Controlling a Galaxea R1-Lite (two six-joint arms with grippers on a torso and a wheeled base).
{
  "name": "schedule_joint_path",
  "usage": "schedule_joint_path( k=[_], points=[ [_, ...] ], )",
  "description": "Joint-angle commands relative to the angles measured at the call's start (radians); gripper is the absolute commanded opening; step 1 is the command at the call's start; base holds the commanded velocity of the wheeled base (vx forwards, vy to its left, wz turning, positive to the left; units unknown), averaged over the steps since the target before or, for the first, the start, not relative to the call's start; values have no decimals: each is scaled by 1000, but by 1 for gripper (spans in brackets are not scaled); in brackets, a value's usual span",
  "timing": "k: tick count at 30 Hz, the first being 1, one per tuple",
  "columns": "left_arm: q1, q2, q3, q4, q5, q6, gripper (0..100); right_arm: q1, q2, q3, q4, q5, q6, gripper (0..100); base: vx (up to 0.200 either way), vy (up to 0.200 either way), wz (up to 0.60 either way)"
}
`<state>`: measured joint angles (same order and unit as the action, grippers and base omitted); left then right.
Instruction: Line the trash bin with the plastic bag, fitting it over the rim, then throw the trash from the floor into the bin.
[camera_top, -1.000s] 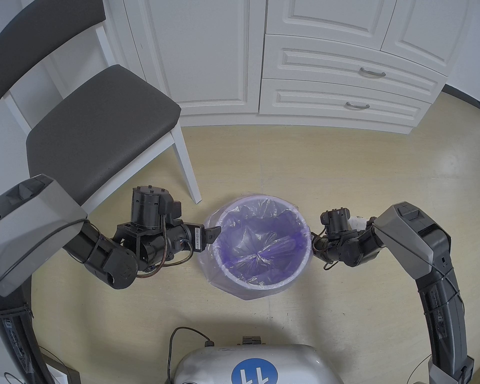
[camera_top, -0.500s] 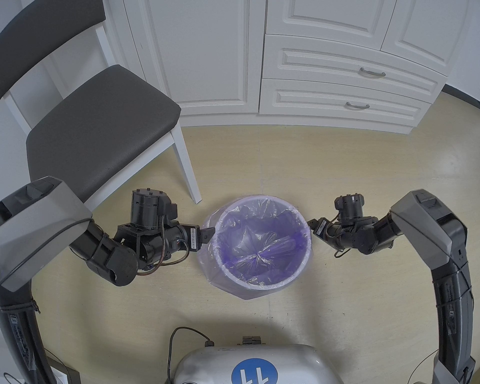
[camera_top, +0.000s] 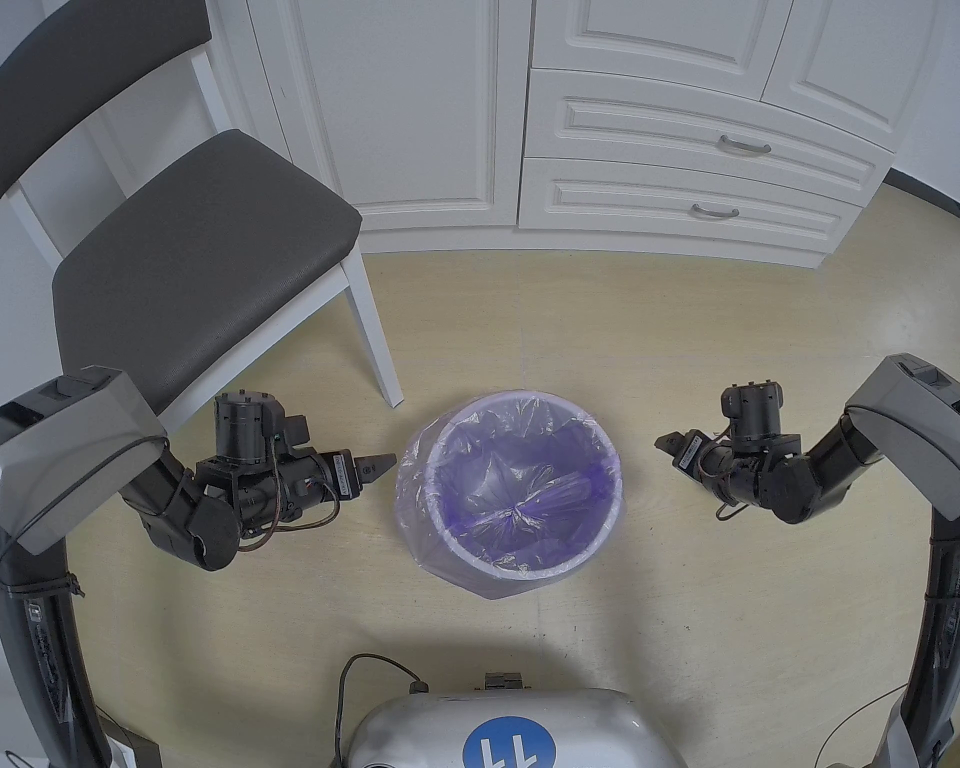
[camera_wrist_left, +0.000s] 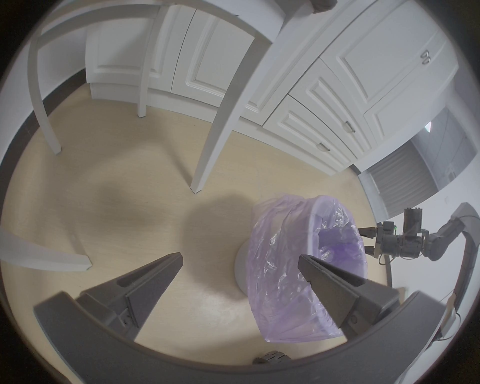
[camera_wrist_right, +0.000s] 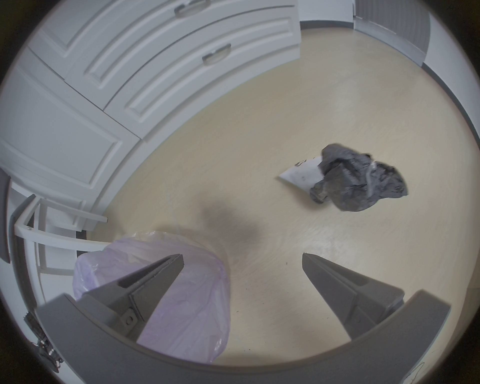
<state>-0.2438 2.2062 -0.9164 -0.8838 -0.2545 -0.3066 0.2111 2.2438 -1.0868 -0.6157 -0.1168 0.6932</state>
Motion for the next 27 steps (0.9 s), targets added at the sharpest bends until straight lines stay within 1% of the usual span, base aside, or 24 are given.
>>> schedule_joint_path(
  k=[1, 2, 3, 5, 8, 9, 12, 14, 21, 23, 27],
  points=[
    [6, 148, 33, -129, -45, -37, 100, -1, -96, 191, -142, -46, 5, 100, 0, 0, 0],
    [8, 181, 40, -184, -29, -40, 100, 1, -93, 212, -162, -46, 9, 100, 0, 0, 0],
    [11, 196, 45, -205, -25, -40, 100, 1, -93, 220, -164, -47, 16, 100, 0, 0, 0],
    [17, 204, 47, -213, -26, -40, 100, 1, -93, 225, -156, -47, 25, 100, 0, 0, 0],
    [18, 210, 45, -215, -29, -42, 100, 1, -90, 225, -157, -64, 26, 100, 0, 0, 0],
    [17, 214, 40, -216, -31, -43, 100, 1, -86, 223, -157, -80, 26, 100, 0, 0, 0],
    [9, 225, 28, -215, -31, -49, 100, 1, -79, 222, -164, -86, 26, 100, 0, 0, 0],
    [-22, 262, -36, -207, -23, -58, 100, 4, -53, 216, -171, -84, 28, 100, 0, 0, 0],
    [-40, 297, -116, -201, -19, -88, 100, 1, -24, 212, -183, -84, 40, 100, 0, 0, 0],
    [-41, 310, -144, -187, -19, -88, 100, 1, -13, 211, -203, -84, 40, 100, 0, 0, 0],
    [-45, 359, -288, -35, -5, -85, 100, 8, 7, 212, -240, -84, 35, 100, 0, 0, 0]
  ],
)
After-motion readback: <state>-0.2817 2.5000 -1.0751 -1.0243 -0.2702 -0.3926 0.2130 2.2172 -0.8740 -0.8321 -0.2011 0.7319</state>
